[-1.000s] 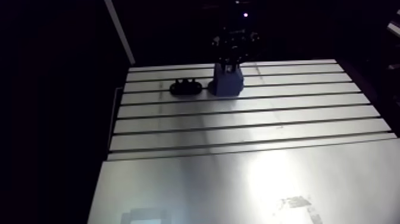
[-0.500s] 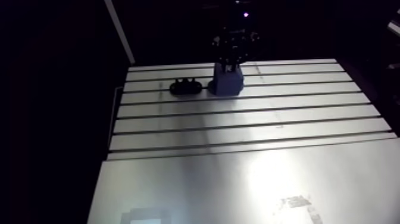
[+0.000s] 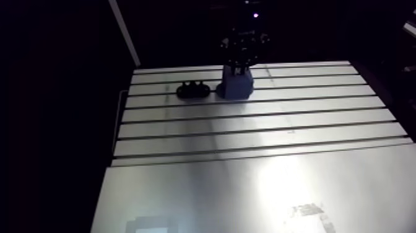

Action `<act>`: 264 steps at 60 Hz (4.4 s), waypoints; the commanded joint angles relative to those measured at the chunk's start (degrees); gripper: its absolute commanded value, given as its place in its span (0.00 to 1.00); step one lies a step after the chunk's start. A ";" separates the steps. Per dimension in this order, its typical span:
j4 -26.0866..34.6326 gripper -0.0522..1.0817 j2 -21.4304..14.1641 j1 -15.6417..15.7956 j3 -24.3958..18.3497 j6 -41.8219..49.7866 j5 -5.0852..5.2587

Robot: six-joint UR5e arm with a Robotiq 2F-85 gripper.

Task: Pick up the M10 bolt and insert it into the hex recess until seated.

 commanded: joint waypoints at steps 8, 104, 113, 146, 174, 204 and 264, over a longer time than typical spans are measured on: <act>0.01 0.63 0.03 0.02 -0.16 -0.06 0.00; 0.01 0.68 0.11 -0.07 -0.24 -0.24 -0.26; 0.08 0.69 0.11 -0.07 -0.24 -0.31 -0.18; 0.62 0.69 -0.31 -0.06 -0.33 -5.34 -0.01; 0.62 0.69 -0.66 0.10 0.01 -15.22 0.16; 0.62 0.67 -0.68 0.45 0.54 -20.37 0.26; 0.15 0.08 -3.02 0.28 0.55 -12.04 0.44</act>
